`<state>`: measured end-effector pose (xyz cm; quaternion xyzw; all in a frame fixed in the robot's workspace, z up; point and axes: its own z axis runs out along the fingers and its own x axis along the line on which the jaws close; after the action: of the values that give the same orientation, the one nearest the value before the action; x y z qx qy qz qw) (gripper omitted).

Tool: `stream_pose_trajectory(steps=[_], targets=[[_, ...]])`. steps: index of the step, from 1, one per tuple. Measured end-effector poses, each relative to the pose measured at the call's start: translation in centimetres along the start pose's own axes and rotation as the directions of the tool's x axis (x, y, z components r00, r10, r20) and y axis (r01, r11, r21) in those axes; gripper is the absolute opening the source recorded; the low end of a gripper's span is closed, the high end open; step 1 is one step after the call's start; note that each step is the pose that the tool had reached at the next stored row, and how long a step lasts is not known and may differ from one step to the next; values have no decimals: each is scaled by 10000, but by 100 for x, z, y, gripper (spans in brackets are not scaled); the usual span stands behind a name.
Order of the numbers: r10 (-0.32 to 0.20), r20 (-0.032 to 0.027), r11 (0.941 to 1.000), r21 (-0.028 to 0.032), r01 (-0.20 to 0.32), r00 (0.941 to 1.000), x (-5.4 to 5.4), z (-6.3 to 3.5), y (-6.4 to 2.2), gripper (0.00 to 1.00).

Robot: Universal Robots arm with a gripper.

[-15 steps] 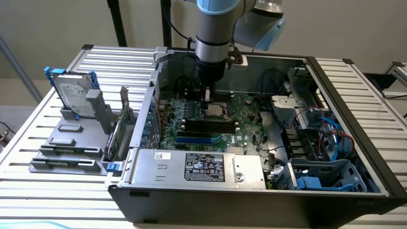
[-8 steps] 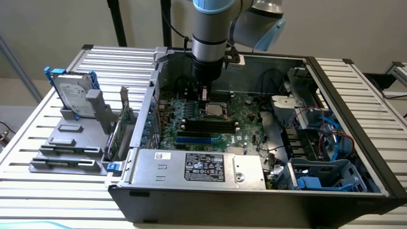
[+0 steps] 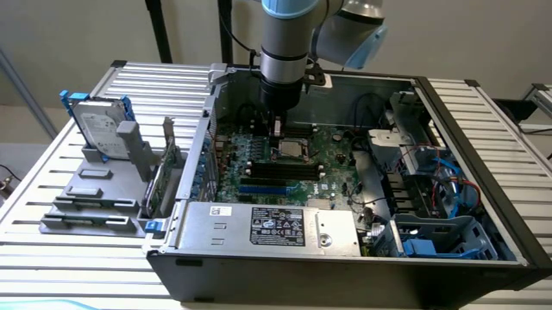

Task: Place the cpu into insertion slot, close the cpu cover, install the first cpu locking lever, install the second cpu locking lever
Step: 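Close the cpu cover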

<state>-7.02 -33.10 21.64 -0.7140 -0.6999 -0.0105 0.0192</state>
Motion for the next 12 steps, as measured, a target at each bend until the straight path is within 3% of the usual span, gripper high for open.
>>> stream_pose_trajectory(steps=[5, 12], targets=[[0, 0, 10000, 2, 0, 10000, 0, -1, 17, 11], [5, 2, 9999, 103, -5, 10000, 10, -92, 308, 11]])
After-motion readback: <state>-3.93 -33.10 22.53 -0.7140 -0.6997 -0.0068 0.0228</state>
